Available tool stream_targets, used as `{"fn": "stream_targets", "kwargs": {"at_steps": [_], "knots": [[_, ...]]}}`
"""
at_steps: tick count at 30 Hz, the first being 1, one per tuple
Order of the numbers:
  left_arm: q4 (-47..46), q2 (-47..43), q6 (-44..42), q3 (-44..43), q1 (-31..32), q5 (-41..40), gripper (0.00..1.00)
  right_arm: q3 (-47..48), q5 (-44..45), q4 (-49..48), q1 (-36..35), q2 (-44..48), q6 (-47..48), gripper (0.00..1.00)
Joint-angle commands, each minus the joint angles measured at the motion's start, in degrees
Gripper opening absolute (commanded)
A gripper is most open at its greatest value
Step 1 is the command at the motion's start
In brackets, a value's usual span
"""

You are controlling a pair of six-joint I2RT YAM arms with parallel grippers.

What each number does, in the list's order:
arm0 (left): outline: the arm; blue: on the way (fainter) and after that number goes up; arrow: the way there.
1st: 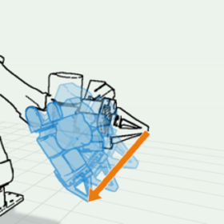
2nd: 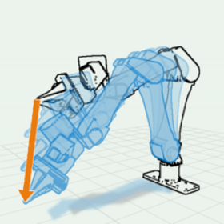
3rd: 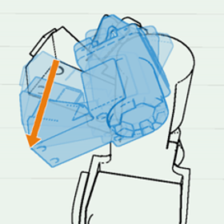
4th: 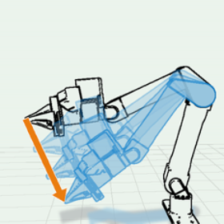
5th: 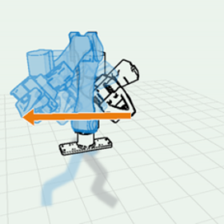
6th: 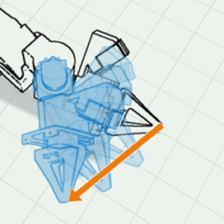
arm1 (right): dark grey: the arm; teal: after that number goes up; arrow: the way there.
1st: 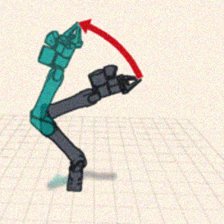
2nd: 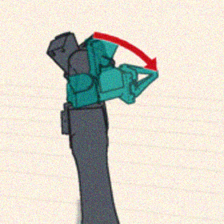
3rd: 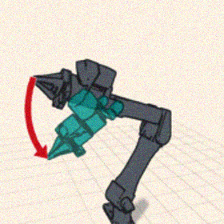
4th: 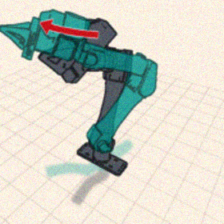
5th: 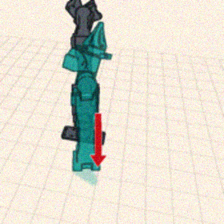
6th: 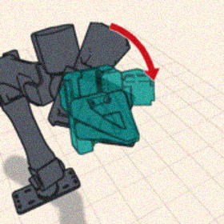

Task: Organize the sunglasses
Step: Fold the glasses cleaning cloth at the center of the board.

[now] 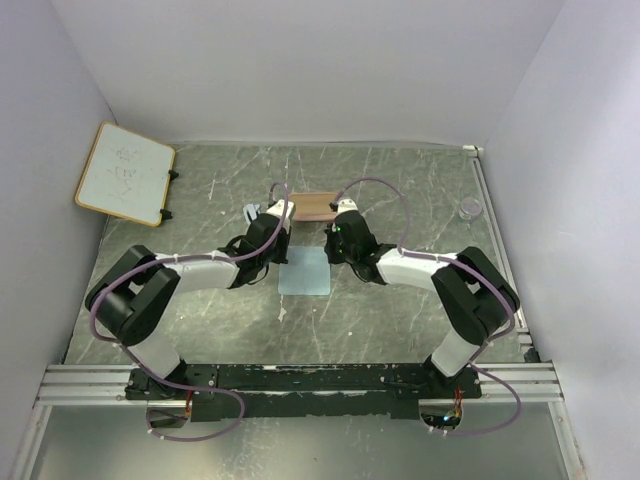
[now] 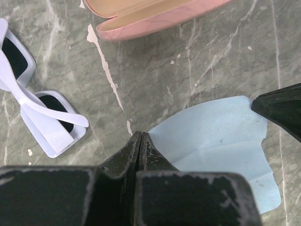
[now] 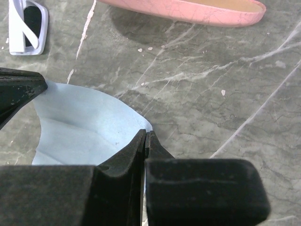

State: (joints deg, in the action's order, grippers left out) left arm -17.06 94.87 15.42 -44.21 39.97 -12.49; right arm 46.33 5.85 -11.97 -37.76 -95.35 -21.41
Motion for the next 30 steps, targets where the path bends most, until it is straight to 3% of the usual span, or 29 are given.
{"fn": "stream_targets", "kwargs": {"at_steps": [1, 30], "knots": [[0.8, -2.3, 0.4, 0.9, 0.8, -1.6, 0.07, -1.5, 1.0, 0.1, -0.6, 2.2, -0.3, 0.0], [0.2, -5.3, 2.6, 5.9, 2.8, -2.5, 0.07, -3.7, 4.7, -0.7, -1.5, 2.7, 1.0, 0.0]]}}
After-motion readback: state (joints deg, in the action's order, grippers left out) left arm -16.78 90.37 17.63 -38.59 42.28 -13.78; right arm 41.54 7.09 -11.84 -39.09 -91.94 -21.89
